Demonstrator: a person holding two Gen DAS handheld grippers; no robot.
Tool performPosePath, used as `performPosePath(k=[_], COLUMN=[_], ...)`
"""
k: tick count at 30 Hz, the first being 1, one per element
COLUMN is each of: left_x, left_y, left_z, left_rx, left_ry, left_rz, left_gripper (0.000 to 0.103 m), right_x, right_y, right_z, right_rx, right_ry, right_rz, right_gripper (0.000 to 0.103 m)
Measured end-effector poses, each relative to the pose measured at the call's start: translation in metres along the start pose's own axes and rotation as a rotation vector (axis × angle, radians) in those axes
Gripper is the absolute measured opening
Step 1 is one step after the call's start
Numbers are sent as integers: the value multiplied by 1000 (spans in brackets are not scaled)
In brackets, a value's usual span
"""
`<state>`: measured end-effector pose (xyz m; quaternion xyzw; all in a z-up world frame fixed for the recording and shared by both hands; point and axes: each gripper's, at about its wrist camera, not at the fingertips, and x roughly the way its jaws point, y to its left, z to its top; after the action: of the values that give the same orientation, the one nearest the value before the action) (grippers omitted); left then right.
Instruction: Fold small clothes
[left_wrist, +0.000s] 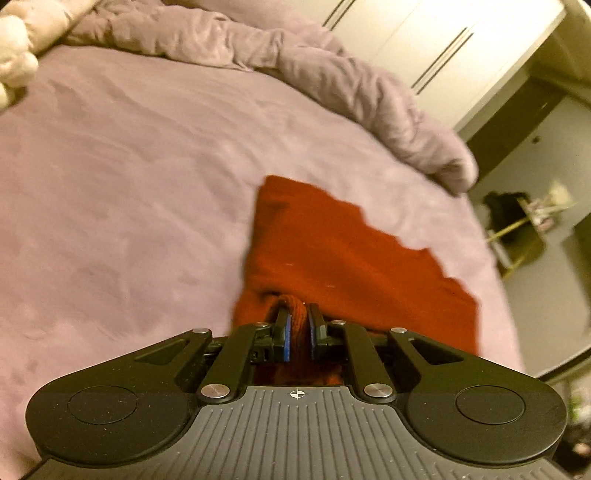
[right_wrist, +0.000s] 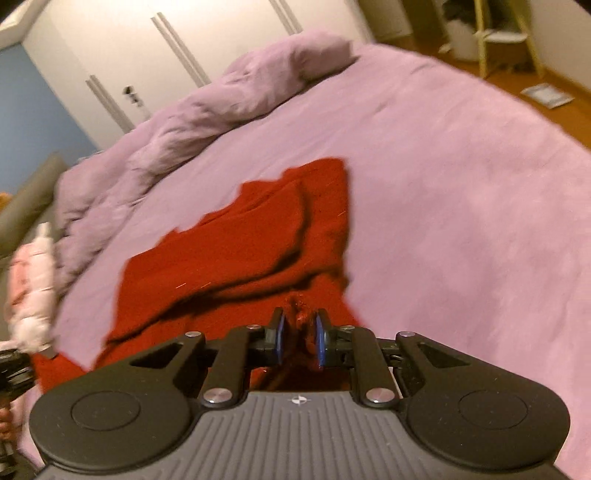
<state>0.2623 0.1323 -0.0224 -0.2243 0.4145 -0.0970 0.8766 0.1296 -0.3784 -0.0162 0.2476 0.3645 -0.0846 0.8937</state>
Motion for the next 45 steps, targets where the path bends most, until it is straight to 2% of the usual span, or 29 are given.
performPosePath(k=[2, 3, 6, 9, 13, 16, 18, 19, 20, 21, 23, 24, 25, 27, 30, 32, 34, 36, 38, 41, 42, 45], left_x=[3, 2, -2, 2, 24, 37, 43, 45, 48, 50, 52, 51, 51, 50, 49, 42, 37, 39, 47, 59, 62, 64], left_y=[7, 10, 25, 31, 23, 8, -2, -7, -12, -16, -20, -22, -23, -25, -28, -33, -37, -40, -45, -45, -45, -45], left_z=[1, -1, -1, -4, -13, -16, -18, -19, -21, -23, -26, -28, -29, -31, -33, -34, -35, -38, -43, -47, -46, -45], left_rx=[19, 35, 105, 161, 257, 320, 363, 392, 421, 446, 476, 487, 502, 533, 572, 590, 600, 623, 675, 699, 691, 664], left_ry=[-17, -35, -66, -11, 80, 93, 92, 93, 93, 92, 96, 97, 92, 76, 64, 23, -6, 13, 37, 70, 73, 65], left_rz=[13, 28, 51, 16, 19, -8, -22, -27, -25, -22, -12, -4, 3, 7, 20, 27, -6, -34, -7, 11, 12, 8], left_gripper=[16, 19, 25, 53, 56, 56, 57, 56, 55, 54, 49, 37, 33, 31, 31, 32, 40, 40, 42, 42, 39, 12], right_x=[-7, -9, -10, -1, 17, 26, 30, 30, 32, 33, 33, 33, 32, 32, 36, 37, 35, 34, 33, 30, 30, 35], right_y=[-9, -14, -32, -36, -25, -8, 2, 7, 11, 14, 17, 16, 16, 14, 17, 21, 26, 29, 30, 32, 31, 32], right_z=[-1, -1, -4, -14, -24, -29, -32, -32, -33, -35, -36, -35, -35, -36, -37, -37, -37, -40, -43, -47, -47, -48], right_rx=[-2, 8, -17, -110, -235, -327, -385, -414, -450, -475, -500, -499, -496, -504, -528, -544, -566, -589, -612, -621, -622, -630], right_ry=[-72, -88, -60, 37, 116, 116, 107, 102, 97, 88, 75, 67, 63, 66, 71, 62, 41, 28, 14, -6, -10, -5], right_rz=[-25, -25, 5, 44, 30, 25, 26, 17, 6, -2, -13, -11, -6, -4, -15, -30, -38, -51, -61, -66, -67, -85], right_gripper=[27, 35, 49, 59, 63, 63, 58, 56, 47, 31, 13, 13, 13, 13, 18, 20, 20, 18, 14, 14, 14, 17])
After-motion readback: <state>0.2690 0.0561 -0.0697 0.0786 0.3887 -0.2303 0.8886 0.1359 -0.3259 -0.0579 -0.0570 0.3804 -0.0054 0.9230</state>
